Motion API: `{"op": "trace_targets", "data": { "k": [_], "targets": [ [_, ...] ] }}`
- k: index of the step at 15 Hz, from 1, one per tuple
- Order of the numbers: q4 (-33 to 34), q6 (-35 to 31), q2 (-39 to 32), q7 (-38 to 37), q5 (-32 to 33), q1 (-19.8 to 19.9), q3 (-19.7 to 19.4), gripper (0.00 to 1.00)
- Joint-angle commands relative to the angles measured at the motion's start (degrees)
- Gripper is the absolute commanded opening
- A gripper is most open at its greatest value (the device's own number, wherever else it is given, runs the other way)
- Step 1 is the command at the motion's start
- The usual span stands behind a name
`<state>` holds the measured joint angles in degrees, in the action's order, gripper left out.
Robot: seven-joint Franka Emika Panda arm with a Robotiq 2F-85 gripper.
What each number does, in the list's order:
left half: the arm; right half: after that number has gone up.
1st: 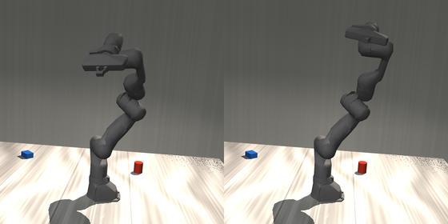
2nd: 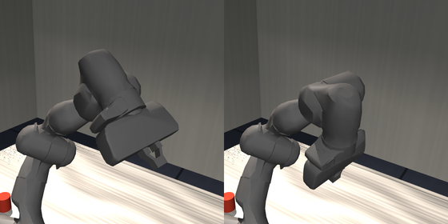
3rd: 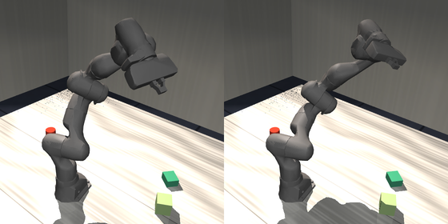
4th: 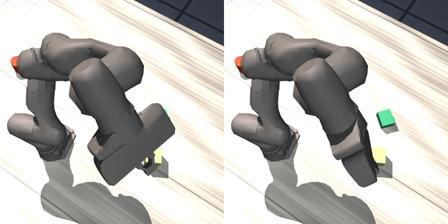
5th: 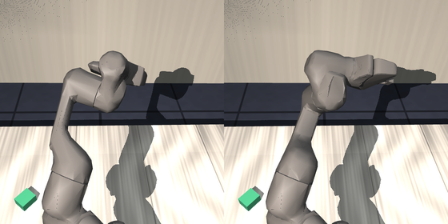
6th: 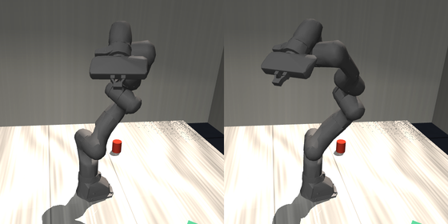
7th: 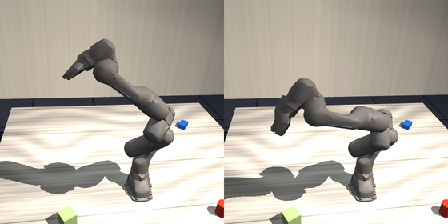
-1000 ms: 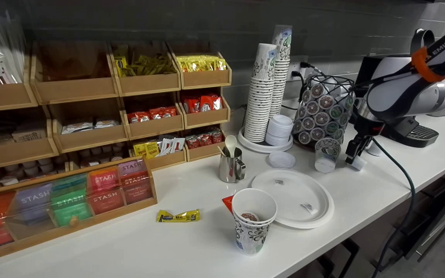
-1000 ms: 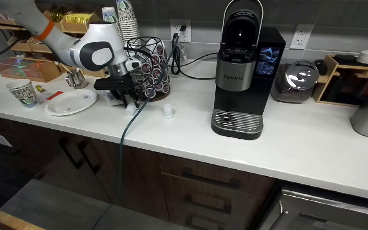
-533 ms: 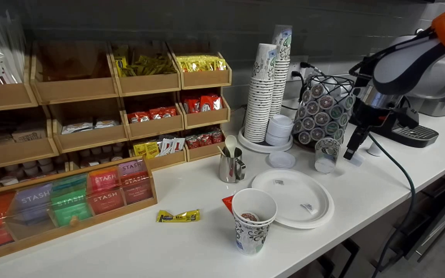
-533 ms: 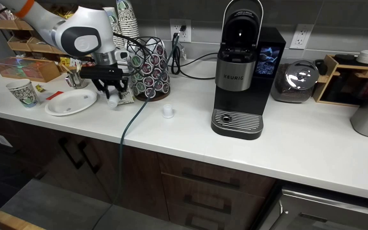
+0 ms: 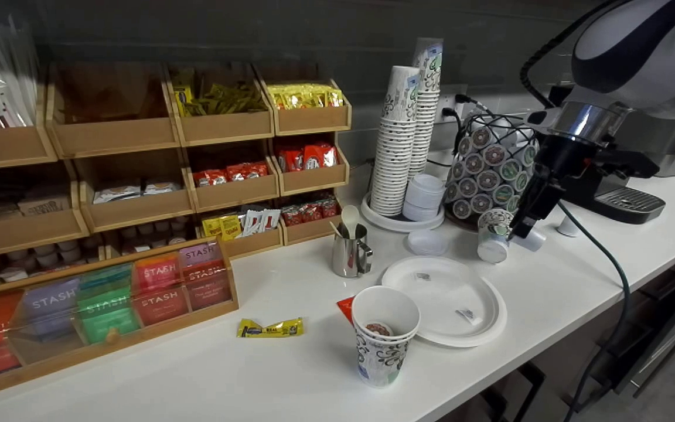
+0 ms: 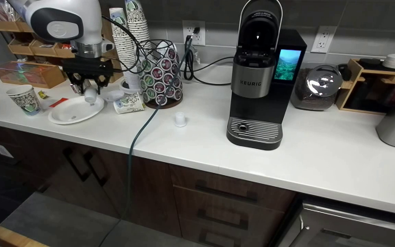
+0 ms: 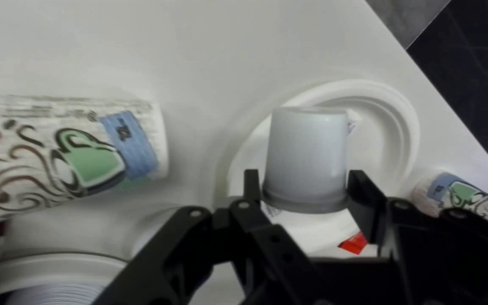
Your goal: Pick up the small horizontally laying white cup and put it on the white plate
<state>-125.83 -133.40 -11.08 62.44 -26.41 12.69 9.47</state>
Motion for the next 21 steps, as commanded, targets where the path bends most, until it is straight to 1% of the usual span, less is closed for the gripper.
{"op": "trace_targets", "data": {
  "k": [1,4,5,6,9,12,14,16,18,21],
  "targets": [
    [0.20,1.33,0.07,1.04,-1.05,-3.52,-2.29,0.54],
    [0.28,2.05,0.06,1.30,-1.41,-5.17,-1.95,0.54],
    [0.30,2.11,0.05,1.46,-1.43,-5.15,-2.00,0.29],
    [0.23,0.93,-0.32,1.95,-2.41,-5.41,-1.84,0.29],
    [1.84,-2.06,-3.02,-1.38,-0.58,-8.10,-1.49,0.29],
    [4.59,-2.44,-6.60,-7.38,3.98,-11.32,-1.27,0.29],
    [7.65,-2.54,-9.48,-11.13,7.16,-13.24,-0.93,0.29],
    [11.61,-1.91,-13.06,-14.52,10.40,-14.51,-0.73,0.29],
    [16.06,-0.71,-16.47,-19.25,15.10,-15.98,-1.30,0.29],
    [22.36,3.60,-21.08,-25.29,20.74,-17.30,-1.29,0.29]
  ]
}}
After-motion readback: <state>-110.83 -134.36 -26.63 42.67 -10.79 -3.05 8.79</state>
